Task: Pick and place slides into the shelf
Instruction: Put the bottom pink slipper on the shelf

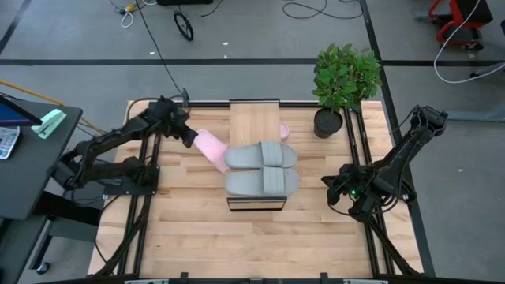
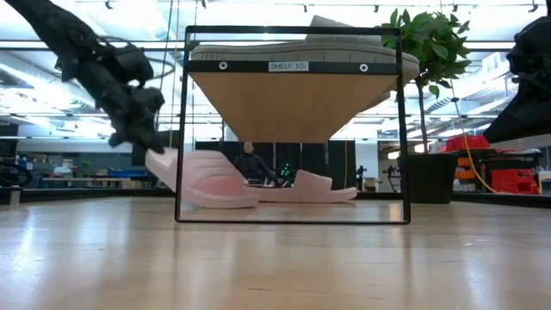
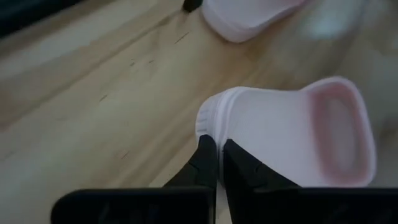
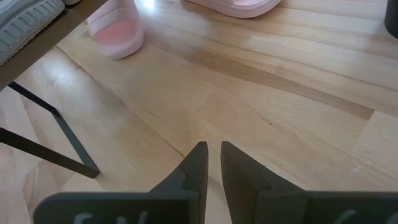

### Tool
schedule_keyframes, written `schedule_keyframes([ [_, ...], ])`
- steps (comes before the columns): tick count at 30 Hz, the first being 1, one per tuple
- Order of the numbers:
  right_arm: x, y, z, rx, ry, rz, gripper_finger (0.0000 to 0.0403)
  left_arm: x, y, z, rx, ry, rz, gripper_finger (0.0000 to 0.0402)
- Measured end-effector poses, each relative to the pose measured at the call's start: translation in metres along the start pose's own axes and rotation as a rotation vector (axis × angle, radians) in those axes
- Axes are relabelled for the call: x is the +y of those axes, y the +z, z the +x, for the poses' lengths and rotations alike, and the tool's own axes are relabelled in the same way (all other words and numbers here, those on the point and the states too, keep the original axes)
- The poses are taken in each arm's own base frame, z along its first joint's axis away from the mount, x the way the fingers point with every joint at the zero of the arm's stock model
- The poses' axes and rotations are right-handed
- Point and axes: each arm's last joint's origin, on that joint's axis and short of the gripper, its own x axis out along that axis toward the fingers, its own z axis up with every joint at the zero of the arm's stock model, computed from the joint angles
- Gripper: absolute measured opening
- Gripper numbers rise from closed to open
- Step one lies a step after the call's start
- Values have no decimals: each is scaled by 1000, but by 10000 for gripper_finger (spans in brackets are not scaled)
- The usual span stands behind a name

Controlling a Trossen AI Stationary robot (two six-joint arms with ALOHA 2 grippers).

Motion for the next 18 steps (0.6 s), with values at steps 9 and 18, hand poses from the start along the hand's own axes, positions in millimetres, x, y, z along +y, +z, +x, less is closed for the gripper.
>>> schedule_keyframes([
  [9, 0, 0, 0, 0, 0, 0, 50, -19, 30, -48, -99, 60, 68, 12],
  [18, 0, 0, 0, 0, 2, -16, 50, -32, 56, -95, -37, 243, 159, 12],
])
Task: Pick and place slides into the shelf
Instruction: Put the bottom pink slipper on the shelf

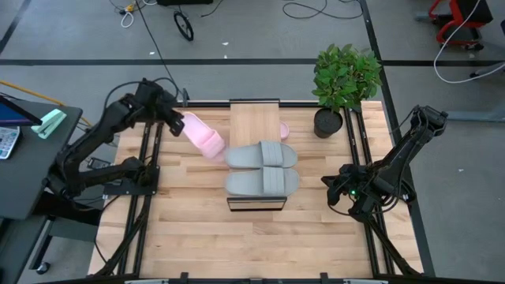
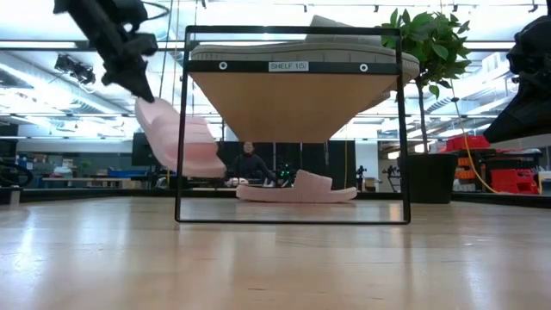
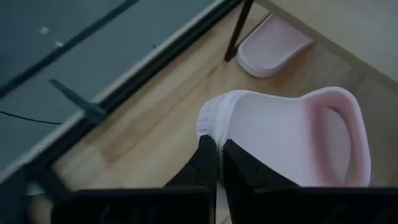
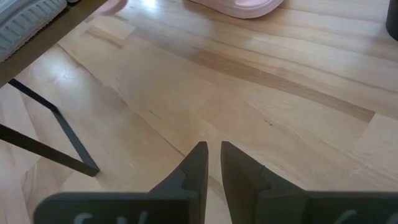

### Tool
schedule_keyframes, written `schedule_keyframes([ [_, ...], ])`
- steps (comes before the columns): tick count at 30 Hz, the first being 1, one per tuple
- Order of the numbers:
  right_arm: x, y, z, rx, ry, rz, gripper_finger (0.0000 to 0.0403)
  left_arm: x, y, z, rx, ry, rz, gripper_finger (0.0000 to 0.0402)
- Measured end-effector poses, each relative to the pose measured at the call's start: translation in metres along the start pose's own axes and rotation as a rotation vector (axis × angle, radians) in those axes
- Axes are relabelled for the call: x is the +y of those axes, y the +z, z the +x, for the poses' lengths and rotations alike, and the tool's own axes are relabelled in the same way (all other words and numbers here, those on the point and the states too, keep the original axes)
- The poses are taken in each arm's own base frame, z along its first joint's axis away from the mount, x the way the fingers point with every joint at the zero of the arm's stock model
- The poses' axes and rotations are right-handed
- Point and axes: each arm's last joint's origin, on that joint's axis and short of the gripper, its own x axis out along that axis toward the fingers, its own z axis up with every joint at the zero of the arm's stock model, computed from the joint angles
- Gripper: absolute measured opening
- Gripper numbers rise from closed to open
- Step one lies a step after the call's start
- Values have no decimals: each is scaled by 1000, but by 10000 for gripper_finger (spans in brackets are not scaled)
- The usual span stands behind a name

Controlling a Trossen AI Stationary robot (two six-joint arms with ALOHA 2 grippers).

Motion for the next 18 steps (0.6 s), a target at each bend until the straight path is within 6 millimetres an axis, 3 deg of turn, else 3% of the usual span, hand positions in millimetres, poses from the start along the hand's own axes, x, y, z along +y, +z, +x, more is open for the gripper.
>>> schedule_keyframes([
  [18, 3, -1, 0, 7, 18, -26, 50, -6, 45, -102, -134, 53, 108, 11],
])
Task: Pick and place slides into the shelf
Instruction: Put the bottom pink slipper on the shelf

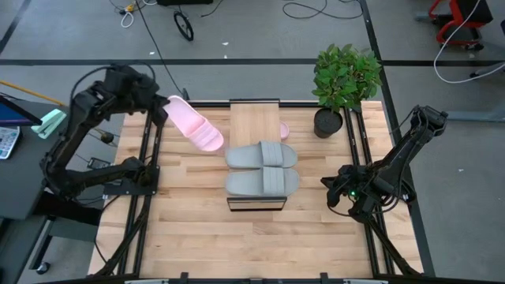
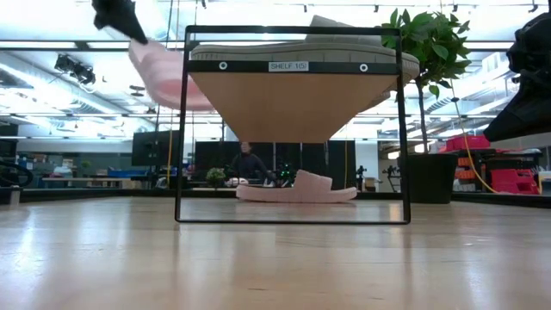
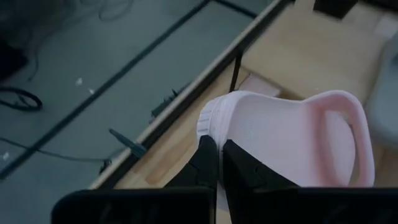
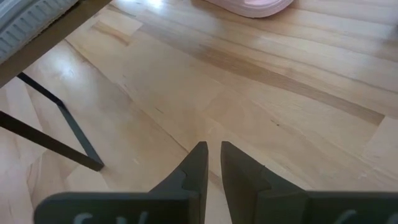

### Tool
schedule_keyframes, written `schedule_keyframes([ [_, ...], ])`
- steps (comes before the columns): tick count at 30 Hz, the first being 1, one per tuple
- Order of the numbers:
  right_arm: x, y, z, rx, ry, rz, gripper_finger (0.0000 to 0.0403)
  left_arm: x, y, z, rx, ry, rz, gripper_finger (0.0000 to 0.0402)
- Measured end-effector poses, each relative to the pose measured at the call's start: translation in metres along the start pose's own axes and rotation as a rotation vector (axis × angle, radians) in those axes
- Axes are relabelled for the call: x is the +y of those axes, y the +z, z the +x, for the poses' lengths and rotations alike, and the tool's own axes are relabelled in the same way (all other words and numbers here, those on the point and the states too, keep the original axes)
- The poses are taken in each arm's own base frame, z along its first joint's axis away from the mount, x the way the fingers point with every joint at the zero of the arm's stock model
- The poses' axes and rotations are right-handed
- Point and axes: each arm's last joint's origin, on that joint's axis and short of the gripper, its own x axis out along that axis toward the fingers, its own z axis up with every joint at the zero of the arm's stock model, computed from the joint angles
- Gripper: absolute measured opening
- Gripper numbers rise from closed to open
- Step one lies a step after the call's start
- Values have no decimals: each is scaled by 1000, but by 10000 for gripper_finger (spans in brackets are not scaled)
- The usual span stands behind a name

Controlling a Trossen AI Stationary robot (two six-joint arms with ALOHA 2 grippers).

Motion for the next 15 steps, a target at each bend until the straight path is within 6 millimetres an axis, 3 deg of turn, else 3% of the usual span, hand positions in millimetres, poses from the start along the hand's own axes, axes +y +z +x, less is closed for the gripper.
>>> schedule_keyframes([
  [6, 0, 0, 0, 1, 0, 0, 50, 1, 14, -21, -105, 16, 14, 11],
  [15, 1, 1, 0, 1, 3, 2, 50, -4, 26, -19, -195, -11, 28, 12],
])
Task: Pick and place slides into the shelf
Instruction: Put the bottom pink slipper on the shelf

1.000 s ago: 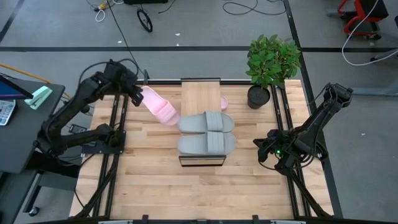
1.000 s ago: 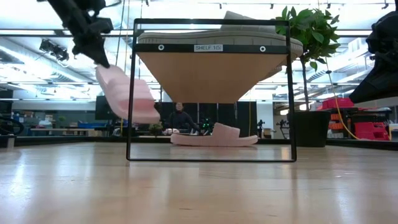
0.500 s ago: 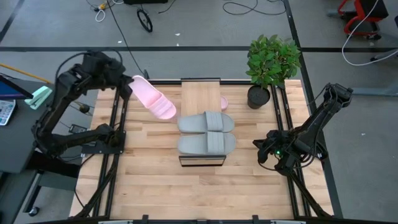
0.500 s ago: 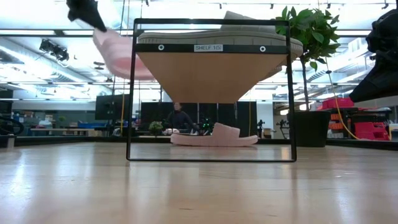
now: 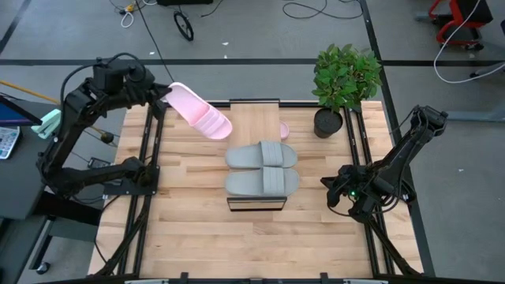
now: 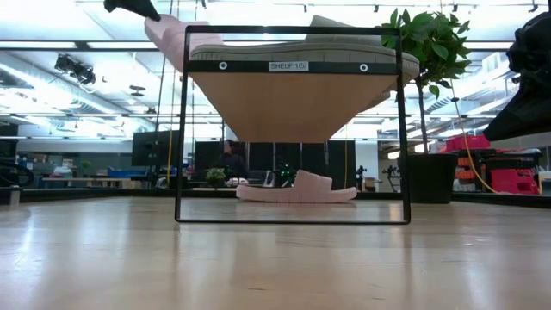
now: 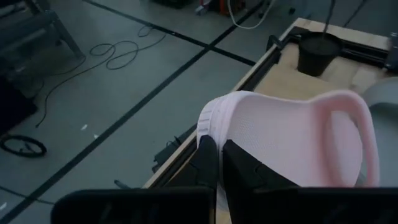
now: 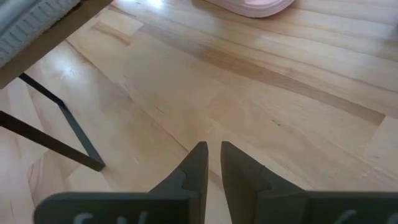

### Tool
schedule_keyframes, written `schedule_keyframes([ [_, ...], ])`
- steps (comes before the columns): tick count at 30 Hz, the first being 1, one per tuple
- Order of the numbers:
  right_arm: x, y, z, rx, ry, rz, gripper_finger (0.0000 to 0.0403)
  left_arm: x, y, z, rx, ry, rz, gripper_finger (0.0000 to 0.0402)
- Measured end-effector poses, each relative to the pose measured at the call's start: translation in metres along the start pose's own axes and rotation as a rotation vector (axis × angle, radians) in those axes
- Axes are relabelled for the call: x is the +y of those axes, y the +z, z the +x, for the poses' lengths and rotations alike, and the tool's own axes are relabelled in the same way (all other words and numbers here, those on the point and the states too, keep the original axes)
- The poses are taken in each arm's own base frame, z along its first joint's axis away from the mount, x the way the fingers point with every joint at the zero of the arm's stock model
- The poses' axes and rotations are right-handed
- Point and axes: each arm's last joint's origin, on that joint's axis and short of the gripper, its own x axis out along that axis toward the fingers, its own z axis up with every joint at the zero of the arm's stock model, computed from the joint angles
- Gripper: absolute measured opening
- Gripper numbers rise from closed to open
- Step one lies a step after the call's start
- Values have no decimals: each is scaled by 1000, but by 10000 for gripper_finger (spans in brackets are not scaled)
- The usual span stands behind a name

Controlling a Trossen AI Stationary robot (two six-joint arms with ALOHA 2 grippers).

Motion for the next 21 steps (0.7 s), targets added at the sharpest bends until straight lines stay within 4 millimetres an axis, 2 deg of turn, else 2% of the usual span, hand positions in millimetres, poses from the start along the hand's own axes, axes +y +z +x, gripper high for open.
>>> schedule_keyframes([
  [5, 15, 10, -8, -11, 38, -55, 47, -4, 2, 9, 14, -35, 42, 11],
  [10, 47, 38, -29, -72, 110, -159, 41, -9, 8, 20, 0, -89, 76, 13],
  [14, 74, 74, -47, -169, 131, -246, 41, -15, 15, 24, -52, -125, 118, 10],
  [17, 91, 109, -59, -221, 123, -308, 41, -20, 18, 25, -87, -167, 148, 10],
  [21, 104, 155, -73, -265, 105, -389, 41, -27, 21, 23, -125, -202, 210, 13],
])
